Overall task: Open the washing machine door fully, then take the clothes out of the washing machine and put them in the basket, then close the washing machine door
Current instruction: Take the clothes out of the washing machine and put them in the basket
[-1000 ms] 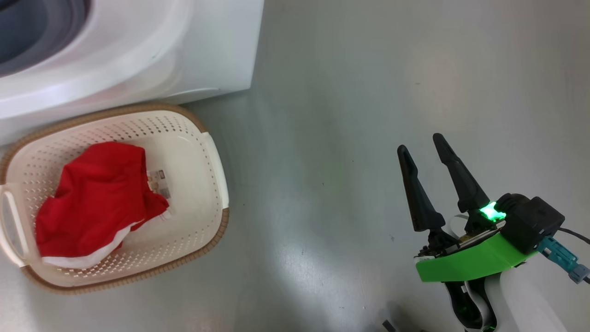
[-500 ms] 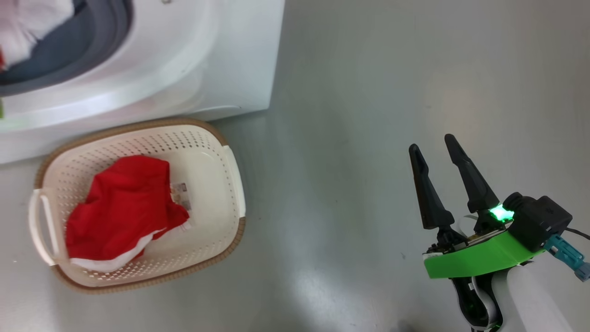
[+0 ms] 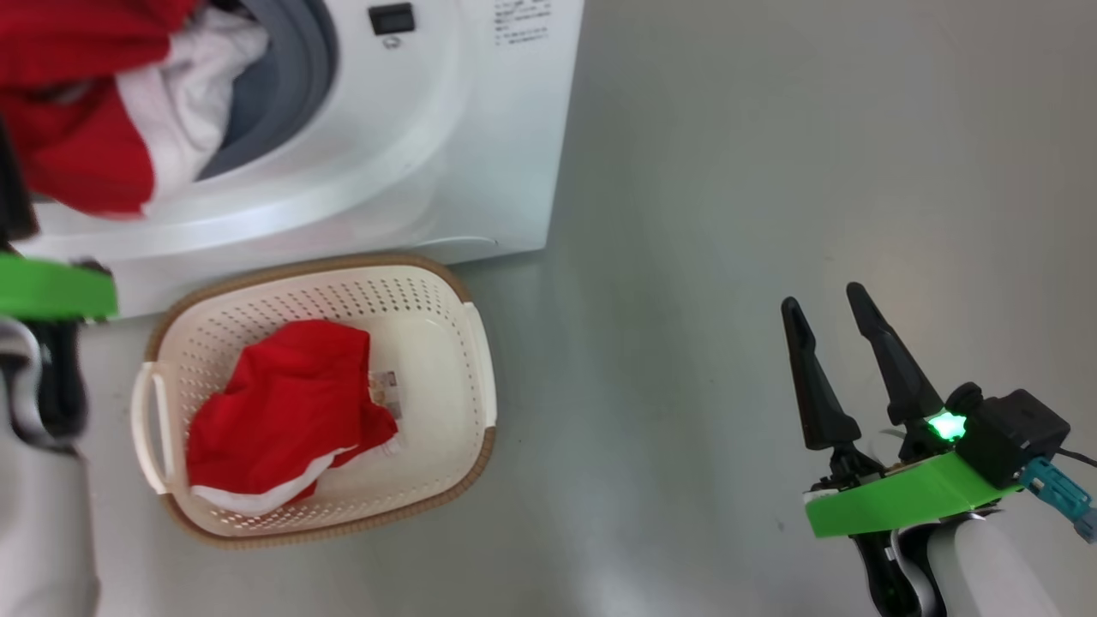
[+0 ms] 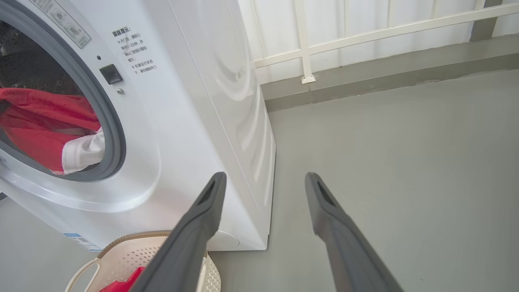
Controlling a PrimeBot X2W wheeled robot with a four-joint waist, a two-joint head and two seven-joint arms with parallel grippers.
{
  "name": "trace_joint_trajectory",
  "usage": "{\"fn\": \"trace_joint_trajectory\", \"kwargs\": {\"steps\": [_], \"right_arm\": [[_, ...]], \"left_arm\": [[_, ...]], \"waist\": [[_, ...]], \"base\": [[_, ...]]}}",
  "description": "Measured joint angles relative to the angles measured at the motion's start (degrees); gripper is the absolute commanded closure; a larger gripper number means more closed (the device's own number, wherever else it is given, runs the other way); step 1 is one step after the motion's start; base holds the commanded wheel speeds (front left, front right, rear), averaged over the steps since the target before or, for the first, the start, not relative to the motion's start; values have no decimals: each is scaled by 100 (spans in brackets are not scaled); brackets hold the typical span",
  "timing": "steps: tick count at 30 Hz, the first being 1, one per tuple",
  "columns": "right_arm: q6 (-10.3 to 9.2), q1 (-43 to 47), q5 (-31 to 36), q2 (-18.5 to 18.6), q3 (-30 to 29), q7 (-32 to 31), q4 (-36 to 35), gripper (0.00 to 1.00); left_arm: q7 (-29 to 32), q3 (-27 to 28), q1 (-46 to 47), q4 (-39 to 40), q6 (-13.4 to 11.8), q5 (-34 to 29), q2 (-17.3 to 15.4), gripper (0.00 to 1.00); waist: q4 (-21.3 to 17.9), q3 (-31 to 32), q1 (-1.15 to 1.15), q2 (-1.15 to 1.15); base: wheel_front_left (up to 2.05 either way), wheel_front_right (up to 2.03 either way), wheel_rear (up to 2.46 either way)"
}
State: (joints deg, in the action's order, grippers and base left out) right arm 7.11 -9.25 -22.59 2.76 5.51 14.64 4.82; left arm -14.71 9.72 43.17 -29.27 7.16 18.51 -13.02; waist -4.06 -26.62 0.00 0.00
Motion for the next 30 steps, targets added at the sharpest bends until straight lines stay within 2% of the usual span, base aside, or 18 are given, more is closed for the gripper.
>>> {"fn": "trace_joint_trajectory", "kwargs": {"steps": [11, 24, 30], "right_arm": [[0, 214, 102, -1, -121, 0, 34, 0], [0, 221, 143, -1, -216, 0, 11, 0], [0, 221, 143, -1, -230, 0, 3, 0]], "left_arm": [[0, 53, -1111, 1168, 1, 32, 323, 100], [-1, 133, -1878, 2718, 1, 126, 499, 100], [-1, -26, -2156, 2818, 1, 126, 527, 100]], "waist": [[233, 313, 0, 0], [335, 295, 0, 0], [342, 242, 0, 0]], "base": [[0, 0, 0], [0, 0, 0], [0, 0, 0]]}}
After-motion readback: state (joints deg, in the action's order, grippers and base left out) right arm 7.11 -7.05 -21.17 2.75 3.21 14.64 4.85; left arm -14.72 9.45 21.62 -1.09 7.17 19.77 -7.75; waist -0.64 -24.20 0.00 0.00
